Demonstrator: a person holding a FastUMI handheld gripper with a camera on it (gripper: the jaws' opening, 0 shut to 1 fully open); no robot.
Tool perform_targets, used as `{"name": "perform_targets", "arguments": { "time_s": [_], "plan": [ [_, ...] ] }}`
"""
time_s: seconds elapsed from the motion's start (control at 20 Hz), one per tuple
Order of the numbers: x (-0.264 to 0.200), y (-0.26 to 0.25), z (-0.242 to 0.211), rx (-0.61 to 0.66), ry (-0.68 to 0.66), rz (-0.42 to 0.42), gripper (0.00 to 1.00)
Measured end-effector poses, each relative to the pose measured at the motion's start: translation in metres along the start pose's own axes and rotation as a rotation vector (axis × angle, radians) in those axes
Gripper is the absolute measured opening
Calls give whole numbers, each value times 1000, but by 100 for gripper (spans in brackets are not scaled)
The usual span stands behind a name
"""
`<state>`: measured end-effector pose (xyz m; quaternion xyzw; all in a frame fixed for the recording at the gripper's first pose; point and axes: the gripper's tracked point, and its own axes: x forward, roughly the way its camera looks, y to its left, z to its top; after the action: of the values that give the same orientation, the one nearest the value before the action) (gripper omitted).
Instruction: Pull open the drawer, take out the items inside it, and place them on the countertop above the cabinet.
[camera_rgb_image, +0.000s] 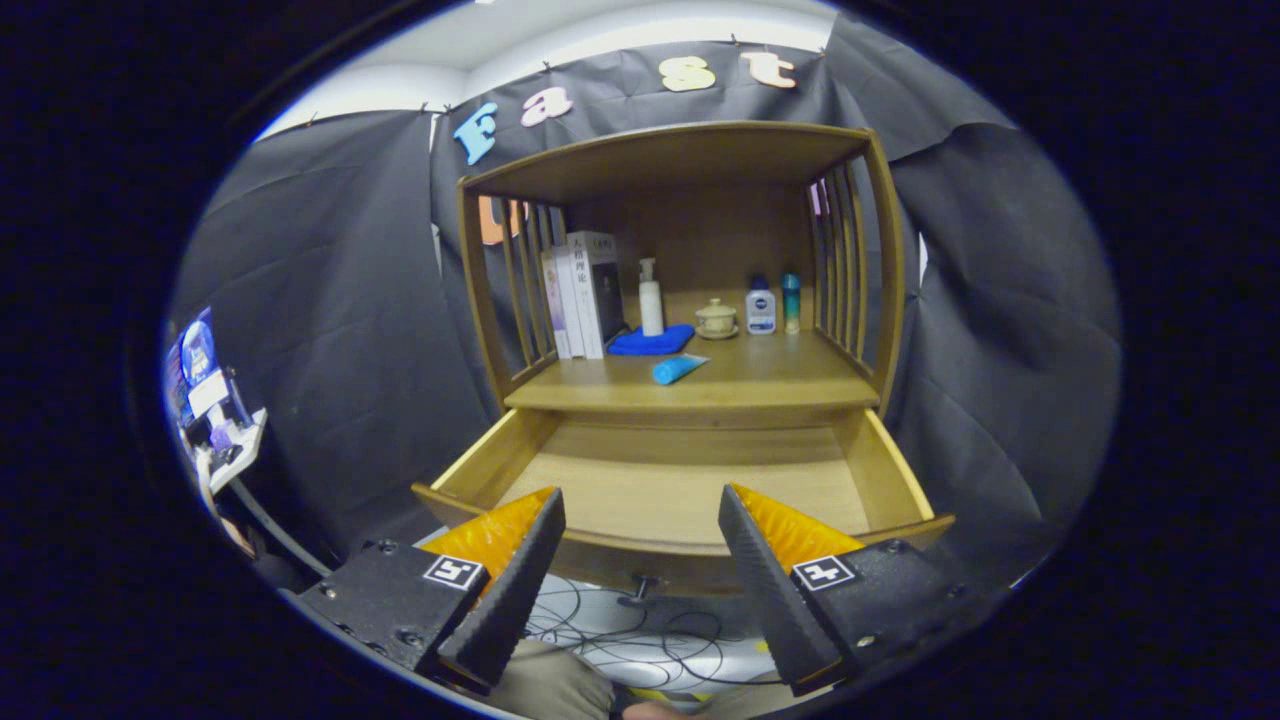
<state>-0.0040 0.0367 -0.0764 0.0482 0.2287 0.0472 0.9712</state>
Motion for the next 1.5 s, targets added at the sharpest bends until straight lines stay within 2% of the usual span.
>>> {"name": "perform_targets", "arguments": {
  "time_s": [0.15, 0.55, 1.1, 1.5],
  "plan": [
    [-4, -6, -19, -45, -8, -34, 98],
    [-1, -14, -46, -61, -85, -63, 98],
    [43, -11, -96, -83, -46, -87, 98],
    [76, -18, -116, -50, -48, -165, 98]
  ]
}}
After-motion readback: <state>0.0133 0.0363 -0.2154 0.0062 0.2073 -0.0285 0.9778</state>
